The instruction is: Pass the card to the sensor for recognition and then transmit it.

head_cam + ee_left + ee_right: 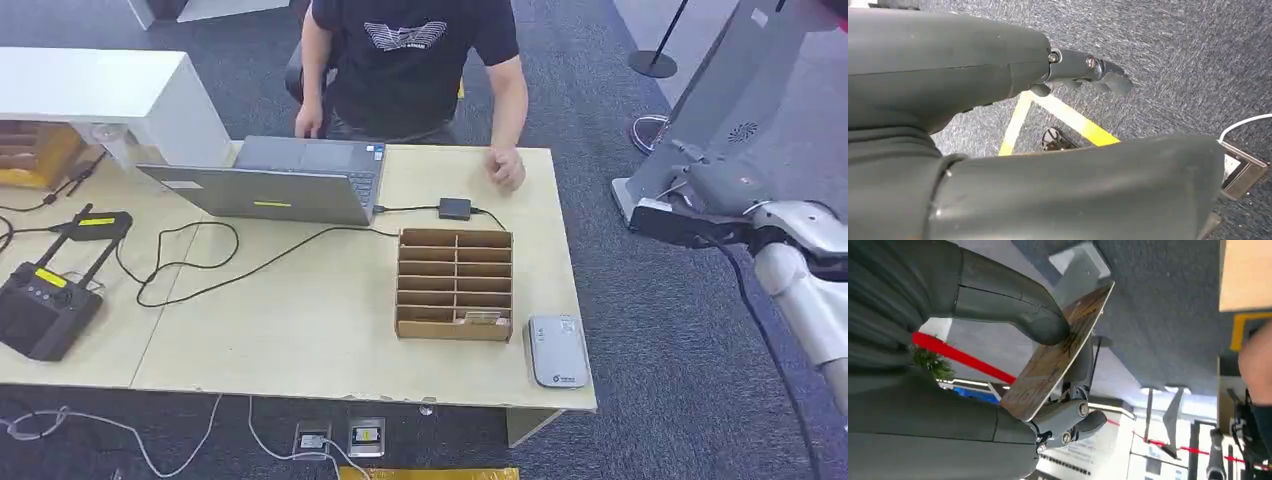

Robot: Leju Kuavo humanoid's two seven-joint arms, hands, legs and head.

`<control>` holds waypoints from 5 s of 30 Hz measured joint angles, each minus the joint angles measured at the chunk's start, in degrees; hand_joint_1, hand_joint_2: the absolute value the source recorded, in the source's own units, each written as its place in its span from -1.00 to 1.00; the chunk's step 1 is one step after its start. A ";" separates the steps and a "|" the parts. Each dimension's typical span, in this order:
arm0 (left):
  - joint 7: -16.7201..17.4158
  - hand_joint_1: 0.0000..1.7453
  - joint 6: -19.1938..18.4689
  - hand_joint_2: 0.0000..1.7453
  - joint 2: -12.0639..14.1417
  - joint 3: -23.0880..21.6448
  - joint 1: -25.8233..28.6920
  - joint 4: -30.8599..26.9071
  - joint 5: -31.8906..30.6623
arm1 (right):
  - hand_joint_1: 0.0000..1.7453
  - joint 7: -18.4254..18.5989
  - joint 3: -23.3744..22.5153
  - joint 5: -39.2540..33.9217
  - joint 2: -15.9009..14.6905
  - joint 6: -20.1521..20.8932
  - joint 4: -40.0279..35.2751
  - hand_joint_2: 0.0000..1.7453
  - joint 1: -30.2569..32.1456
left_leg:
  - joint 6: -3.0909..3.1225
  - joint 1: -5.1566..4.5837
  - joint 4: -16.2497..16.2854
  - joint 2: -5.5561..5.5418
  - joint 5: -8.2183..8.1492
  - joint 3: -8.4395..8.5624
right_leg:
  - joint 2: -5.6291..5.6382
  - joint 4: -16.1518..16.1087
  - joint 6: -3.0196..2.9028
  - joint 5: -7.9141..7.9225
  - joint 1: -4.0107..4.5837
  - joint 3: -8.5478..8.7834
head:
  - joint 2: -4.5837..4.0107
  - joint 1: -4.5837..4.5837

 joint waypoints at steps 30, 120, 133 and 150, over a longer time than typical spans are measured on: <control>-0.18 -1.00 -0.81 -1.00 0.44 -2.08 -0.06 0.04 -0.24 | 1.00 10.79 -7.71 -1.94 -3.34 6.18 -32.63 1.00 25.75 | -0.01 0.01 -0.01 0.04 -0.01 -0.05 | 0.01 0.00 0.00 -0.01 0.01 -0.03 | 0.00 0.00; -3.04 -1.00 2.56 -1.00 -0.09 -4.26 -0.75 0.50 1.88 | 1.00 2.23 -29.96 11.41 10.50 3.62 -28.65 1.00 16.17 | -0.06 0.14 0.00 0.12 0.03 -0.27 | 0.03 0.05 0.00 0.04 0.13 -0.17 | -0.02 0.00; -3.19 -1.00 2.01 -1.00 -0.24 -7.34 -1.26 0.55 1.35 | 1.00 -1.96 -24.63 15.85 23.87 -6.35 -11.85 1.00 9.25 | -0.20 0.23 0.01 -0.10 0.14 -0.49 | -0.04 0.14 -0.06 0.07 0.22 -0.38 | 0.00 -0.02; -3.06 -1.00 1.46 -1.00 -0.44 -9.05 -1.17 0.63 2.56 | 1.00 -3.74 -21.37 16.44 31.17 -9.03 1.60 1.00 4.63 | -0.21 0.22 0.03 -0.10 0.14 -0.49 | -0.07 0.14 -0.06 0.07 0.22 -0.38 | 0.00 0.02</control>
